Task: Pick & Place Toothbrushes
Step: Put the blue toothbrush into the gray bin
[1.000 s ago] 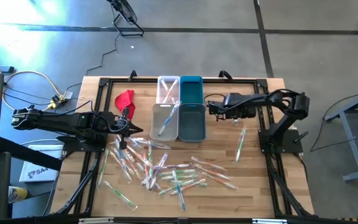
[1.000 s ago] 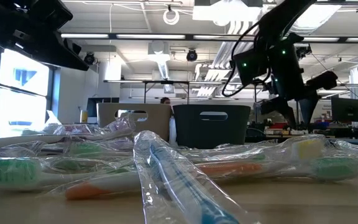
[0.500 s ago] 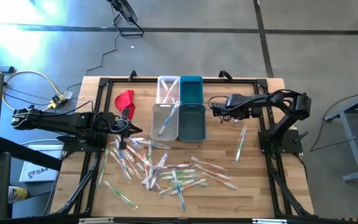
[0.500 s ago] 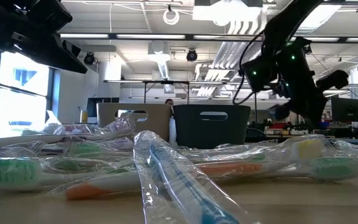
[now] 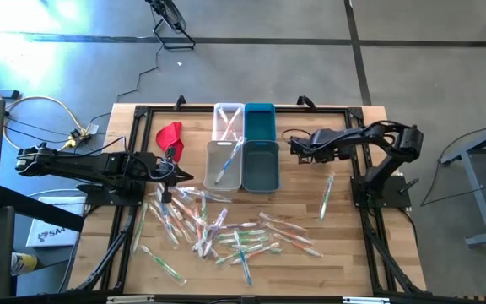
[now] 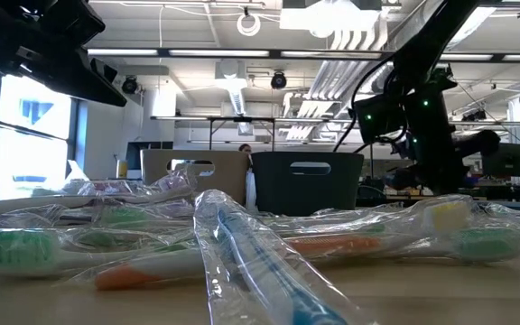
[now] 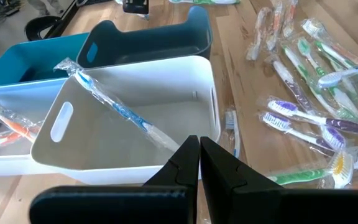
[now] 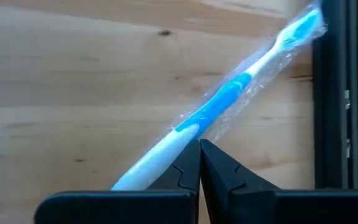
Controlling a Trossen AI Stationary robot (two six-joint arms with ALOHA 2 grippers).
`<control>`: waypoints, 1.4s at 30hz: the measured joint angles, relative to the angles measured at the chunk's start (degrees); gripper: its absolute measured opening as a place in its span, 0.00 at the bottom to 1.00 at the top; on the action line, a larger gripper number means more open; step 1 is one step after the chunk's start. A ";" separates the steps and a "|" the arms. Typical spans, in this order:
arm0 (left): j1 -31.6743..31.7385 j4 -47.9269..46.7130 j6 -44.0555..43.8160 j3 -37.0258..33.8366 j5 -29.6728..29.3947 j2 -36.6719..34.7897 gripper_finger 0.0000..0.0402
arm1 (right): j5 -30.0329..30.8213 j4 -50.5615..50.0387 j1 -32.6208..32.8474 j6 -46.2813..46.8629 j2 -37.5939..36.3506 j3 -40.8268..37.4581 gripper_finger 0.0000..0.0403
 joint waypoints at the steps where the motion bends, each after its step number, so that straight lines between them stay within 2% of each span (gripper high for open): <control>1: -0.01 0.02 0.00 0.02 0.00 -0.02 0.03 | -0.88 0.61 -0.13 -0.71 0.00 0.00 0.00; 11: -0.02 -0.18 -0.10 0.00 0.02 0.00 0.03 | -8.32 12.02 2.90 -6.48 -0.22 0.19 0.00; 19: -0.01 -0.20 -0.08 0.00 0.02 -0.01 0.03 | -12.88 14.13 6.87 -6.45 -0.34 0.31 0.00; 24: -0.01 -0.20 -0.02 0.00 0.02 0.00 0.03 | -9.46 11.08 8.16 -2.94 -2.88 0.55 0.00; 34: -0.02 -0.20 0.03 0.00 0.02 -0.02 0.03 | -4.94 1.66 9.12 2.61 -16.32 2.60 0.00; 42: -0.02 -0.21 0.00 0.00 0.03 -0.02 0.03 | -5.47 2.20 9.04 5.06 -21.65 2.60 0.00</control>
